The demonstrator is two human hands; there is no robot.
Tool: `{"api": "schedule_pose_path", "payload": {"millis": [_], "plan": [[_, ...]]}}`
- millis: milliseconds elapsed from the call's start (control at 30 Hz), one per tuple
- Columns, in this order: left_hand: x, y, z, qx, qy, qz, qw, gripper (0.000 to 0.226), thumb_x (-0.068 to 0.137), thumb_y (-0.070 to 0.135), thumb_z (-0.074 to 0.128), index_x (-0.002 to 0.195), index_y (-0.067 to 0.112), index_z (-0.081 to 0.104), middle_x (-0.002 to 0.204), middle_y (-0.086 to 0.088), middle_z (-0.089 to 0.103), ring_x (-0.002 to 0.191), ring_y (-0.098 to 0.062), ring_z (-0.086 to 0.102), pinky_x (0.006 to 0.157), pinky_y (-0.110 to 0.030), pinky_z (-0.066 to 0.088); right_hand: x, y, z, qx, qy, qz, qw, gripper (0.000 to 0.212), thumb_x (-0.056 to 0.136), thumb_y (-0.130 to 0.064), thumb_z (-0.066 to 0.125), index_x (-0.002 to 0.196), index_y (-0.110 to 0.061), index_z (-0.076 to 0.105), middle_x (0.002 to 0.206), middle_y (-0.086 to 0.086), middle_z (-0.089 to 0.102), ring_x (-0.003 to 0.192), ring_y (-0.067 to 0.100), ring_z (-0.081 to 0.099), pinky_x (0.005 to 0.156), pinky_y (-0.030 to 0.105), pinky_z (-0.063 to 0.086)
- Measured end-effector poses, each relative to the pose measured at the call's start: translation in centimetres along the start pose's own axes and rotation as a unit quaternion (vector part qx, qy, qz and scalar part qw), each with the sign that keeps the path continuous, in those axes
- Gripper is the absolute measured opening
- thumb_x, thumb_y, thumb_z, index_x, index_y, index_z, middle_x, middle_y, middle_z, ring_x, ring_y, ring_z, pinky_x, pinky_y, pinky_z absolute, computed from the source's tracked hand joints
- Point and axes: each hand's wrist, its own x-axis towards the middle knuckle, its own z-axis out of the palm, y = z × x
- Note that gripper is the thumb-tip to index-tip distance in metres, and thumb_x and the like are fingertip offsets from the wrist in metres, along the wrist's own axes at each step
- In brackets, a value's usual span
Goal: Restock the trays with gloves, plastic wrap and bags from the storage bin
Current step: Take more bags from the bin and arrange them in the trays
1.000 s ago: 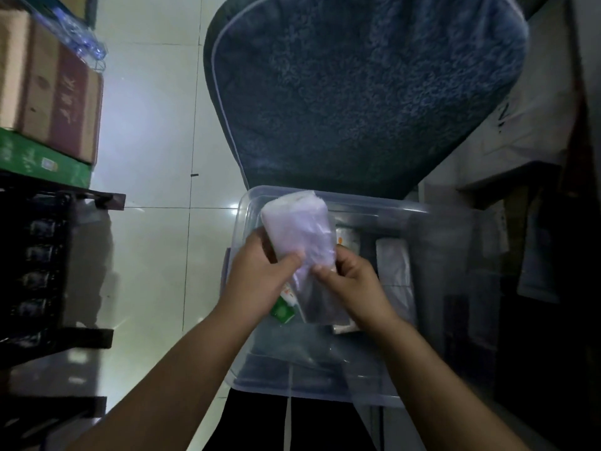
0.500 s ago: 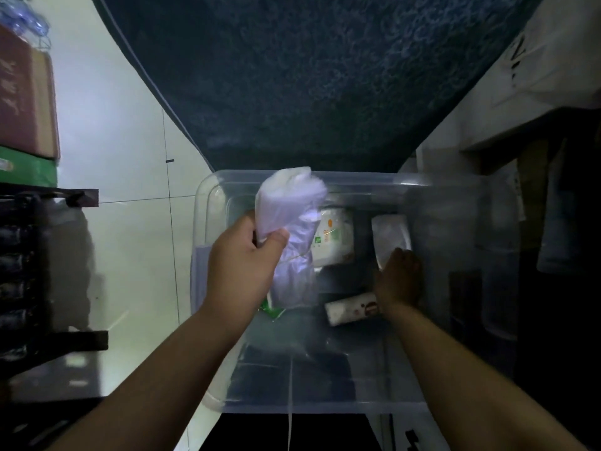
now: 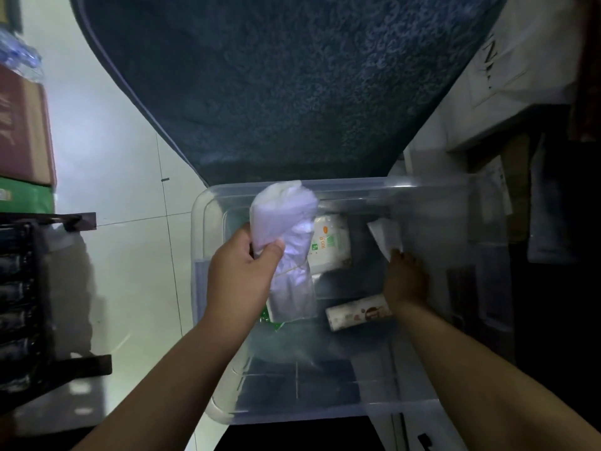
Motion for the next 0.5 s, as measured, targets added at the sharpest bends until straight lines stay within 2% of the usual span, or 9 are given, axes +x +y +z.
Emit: {"api": "schedule_pose_path", "payload": {"millis": [67, 133, 233, 300, 400, 467, 500], "plan": [[-0.9, 0.9, -0.5, -0.004, -0.006, 0.004, 1.000, 0.007, 0.086, 0.030, 0.059, 0.082, 0.024, 0.060, 0.078, 0.002, 0.067, 0.073, -0.015, 0.064, 0.063, -0.035, 0.053, -1.8, 0.0, -2.0, 0.119, -0.030, 0.045, 0.991, 0.033, 0.098, -0.012, 0.033, 0.124, -0.005, 0.052, 0.128, 0.019, 0.053, 0.114, 0.034, 0.051, 0.096, 0.039, 0.042], [-1.9, 1.7, -1.3, -0.011, -0.004, 0.014, 1.000, 0.014, 0.086, 0.029, 0.058, 0.082, 0.016, 0.060, 0.077, -0.007, 0.066, 0.074, -0.024, 0.063, 0.064, -0.040, 0.052, -4.8, -0.3, -4.1, 0.229, -0.046, 0.070, 0.970, 0.031, 0.098, -0.012, 0.037, 0.122, -0.003, 0.054, 0.124, 0.019, 0.057, 0.110, 0.033, 0.055, 0.096, 0.038, 0.045], [-3.6, 3.1, -2.6, -0.021, 0.003, 0.027, 0.999, 0.020, 0.086, 0.029, 0.058, 0.080, 0.010, 0.059, 0.078, -0.014, 0.065, 0.075, -0.030, 0.062, 0.065, -0.045, 0.051, -10.4, -0.8, -7.4, 0.334, -0.014, -0.004, 0.942, 0.041, 0.084, 0.011, 0.042, 0.119, -0.004, 0.058, 0.111, 0.016, 0.064, 0.100, 0.026, 0.058, 0.087, 0.030, 0.047], [-4.8, 4.0, -3.7, -0.036, 0.002, 0.031, 0.999, 0.022, 0.087, 0.030, 0.057, 0.079, 0.009, 0.059, 0.078, -0.016, 0.065, 0.075, -0.032, 0.061, 0.065, -0.044, 0.049, -14.2, -1.3, -10.2, 0.399, 0.020, -0.021, 0.916, 0.050, 0.077, 0.016, 0.037, 0.109, -0.014, 0.061, 0.099, 0.006, 0.065, 0.094, 0.023, 0.060, 0.080, 0.027, 0.047], [-6.7, 5.3, -5.4, -0.045, 0.003, 0.050, 0.998, 0.025, 0.087, 0.031, 0.055, 0.077, 0.008, 0.058, 0.076, -0.017, 0.064, 0.072, -0.032, 0.060, 0.063, -0.038, 0.045, -19.0, -2.0, -14.3, 0.458, 0.060, -0.046, 0.886, 0.054, 0.075, 0.014, 0.037, 0.113, -0.017, 0.060, 0.107, 0.003, 0.061, 0.099, 0.020, 0.058, 0.087, 0.029, 0.048], [-7.9, 6.3, -6.3, -0.046, -0.006, 0.066, 0.997, 0.027, 0.087, 0.032, 0.055, 0.077, 0.007, 0.058, 0.073, -0.015, 0.063, 0.069, -0.030, 0.058, 0.061, -0.037, 0.044, -22.1, -2.1, -17.1, 0.490, 0.088, -0.082, 0.864, 0.049, 0.076, 0.014, 0.043, 0.108, -0.018, 0.061, 0.110, 0.008, 0.059, 0.096, 0.016, 0.057, 0.083, 0.016, 0.046], [-8.5, 7.0, -6.6, -0.050, -0.015, 0.074, 0.996, 0.029, 0.087, 0.032, 0.054, 0.076, 0.006, 0.058, 0.070, -0.013, 0.062, 0.064, -0.028, 0.056, 0.059, -0.036, 0.043, -23.7, -2.0, -18.6, 0.513, 0.098, -0.100, 0.847, 0.047, 0.076, 0.014, 0.048, 0.100, -0.024, 0.061, 0.110, 0.007, 0.058, 0.093, 0.011, 0.057, 0.077, 0.008, 0.044]]}}
